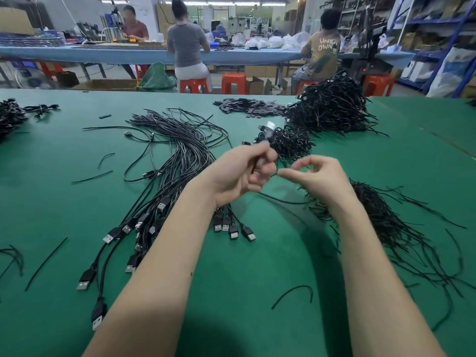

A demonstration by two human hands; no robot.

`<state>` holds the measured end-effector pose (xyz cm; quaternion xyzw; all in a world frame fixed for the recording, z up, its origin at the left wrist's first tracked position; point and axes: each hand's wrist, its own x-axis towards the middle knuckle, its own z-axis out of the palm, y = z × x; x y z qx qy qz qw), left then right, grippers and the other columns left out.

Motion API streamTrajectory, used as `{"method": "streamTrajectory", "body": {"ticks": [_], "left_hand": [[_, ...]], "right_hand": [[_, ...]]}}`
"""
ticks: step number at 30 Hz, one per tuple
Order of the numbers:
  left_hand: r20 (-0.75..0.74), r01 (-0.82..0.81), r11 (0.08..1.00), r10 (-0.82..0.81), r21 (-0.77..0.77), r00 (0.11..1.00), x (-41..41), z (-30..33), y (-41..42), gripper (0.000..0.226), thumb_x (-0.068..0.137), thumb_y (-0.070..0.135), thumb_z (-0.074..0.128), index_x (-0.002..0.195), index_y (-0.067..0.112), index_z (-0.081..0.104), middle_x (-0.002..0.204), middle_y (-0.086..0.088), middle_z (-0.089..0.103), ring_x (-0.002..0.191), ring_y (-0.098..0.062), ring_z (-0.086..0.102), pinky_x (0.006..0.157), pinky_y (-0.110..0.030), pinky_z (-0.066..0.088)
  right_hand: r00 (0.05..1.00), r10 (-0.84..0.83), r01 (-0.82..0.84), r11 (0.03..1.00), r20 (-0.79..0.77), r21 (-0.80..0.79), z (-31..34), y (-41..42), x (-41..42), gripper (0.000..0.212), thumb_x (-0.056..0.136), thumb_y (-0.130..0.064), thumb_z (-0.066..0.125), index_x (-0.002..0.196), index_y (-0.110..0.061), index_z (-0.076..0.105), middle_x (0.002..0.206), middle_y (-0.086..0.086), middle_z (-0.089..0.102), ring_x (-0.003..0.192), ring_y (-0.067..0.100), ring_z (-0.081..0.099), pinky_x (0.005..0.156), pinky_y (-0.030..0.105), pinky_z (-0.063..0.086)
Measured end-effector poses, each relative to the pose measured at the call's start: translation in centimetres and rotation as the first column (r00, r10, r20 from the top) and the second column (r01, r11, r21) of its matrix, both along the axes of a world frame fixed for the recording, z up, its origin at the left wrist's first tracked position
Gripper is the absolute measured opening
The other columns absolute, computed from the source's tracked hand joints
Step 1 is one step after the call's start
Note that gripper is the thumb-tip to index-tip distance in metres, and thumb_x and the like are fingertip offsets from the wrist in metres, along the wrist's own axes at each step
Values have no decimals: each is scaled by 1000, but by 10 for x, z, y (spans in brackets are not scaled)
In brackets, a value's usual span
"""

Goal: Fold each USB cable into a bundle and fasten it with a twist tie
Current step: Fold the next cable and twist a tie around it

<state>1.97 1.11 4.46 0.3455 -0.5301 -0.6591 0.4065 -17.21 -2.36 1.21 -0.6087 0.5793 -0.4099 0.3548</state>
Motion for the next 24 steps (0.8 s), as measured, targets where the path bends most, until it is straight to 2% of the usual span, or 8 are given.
{"method": "streamTrajectory", "body": {"ticks": [3, 6, 10, 15, 17, 19, 22, 24], "left_hand": [[271, 8, 1000, 0, -26, 962, -10, -3, 1, 43, 109, 33, 30, 100, 9, 64, 85, -5, 75, 62, -11, 63, 57, -20, 54], [341, -140, 972, 199, -190, 919, -14, -7, -6, 47, 110, 32, 27, 116, 8, 67, 105, -6, 77, 94, -19, 73, 89, -30, 57], [36, -356, 923, 365, -145, 930, -13, -9, -14, 42, 110, 28, 30, 107, 11, 67, 98, -6, 73, 102, -22, 68, 97, -31, 53], [-525, -205, 975, 217, 80, 823, -11, -2, -10, 49, 110, 28, 21, 121, -3, 59, 119, -15, 70, 116, -25, 66, 97, -31, 55], [-623, -137, 987, 162, 88, 765, -8, 0, -7, 49, 110, 27, 22, 119, -4, 60, 116, -17, 70, 115, -28, 66, 99, -33, 54], [-615, -93, 993, 122, 79, 779, -3, 1, -5, 51, 110, 26, 24, 115, -2, 66, 113, -14, 72, 103, -26, 71, 88, -31, 59], [-475, -17, 997, 50, 72, 878, 4, 2, 1, 52, 107, 26, 31, 100, 5, 77, 100, -8, 76, 72, -13, 73, 62, -21, 58], [-297, 1, 1000, 5, 21, 955, 8, 2, 3, 50, 105, 28, 35, 94, 10, 80, 95, -6, 76, 52, -6, 61, 52, -15, 48]], "right_hand": [[963, -1, 57, 978, 268, -201, 17, 0, 12, 8, 87, -27, 78, 89, -23, 71, 52, -12, 44, 45, 4, 35, 45, 18, 31], [910, 171, -118, 980, 377, -160, 35, 8, 21, 6, 98, -19, 64, 95, -24, 65, 68, -10, 62, 49, 4, 45, 44, 14, 37], [736, 484, -536, 844, 473, -30, 40, 17, 22, 8, 102, -8, 52, 101, -15, 57, 81, 0, 69, 52, 11, 52, 42, 17, 39], [563, 572, -789, 586, 597, 183, 14, 22, 11, 5, 99, -16, 53, 101, -16, 49, 76, 10, 67, 70, 21, 62, 61, 24, 53], [659, 597, -749, 578, 458, 323, 5, 20, 7, 19, 95, -29, 58, 102, -13, 51, 76, 12, 68, 79, 26, 63, 73, 29, 54], [783, 574, -618, 676, 239, 401, 0, 17, 6, 31, 95, -41, 61, 102, -11, 56, 69, 8, 66, 72, 22, 62, 74, 29, 52], [912, 402, -408, 871, 79, 273, 3, 10, 6, 31, 87, -45, 76, 94, -18, 63, 58, -4, 56, 54, 14, 48, 57, 24, 44], [953, 274, -290, 948, 127, 130, 7, 5, 5, 27, 84, -41, 80, 93, -20, 67, 55, -11, 56, 50, 9, 44, 49, 18, 40]]}}
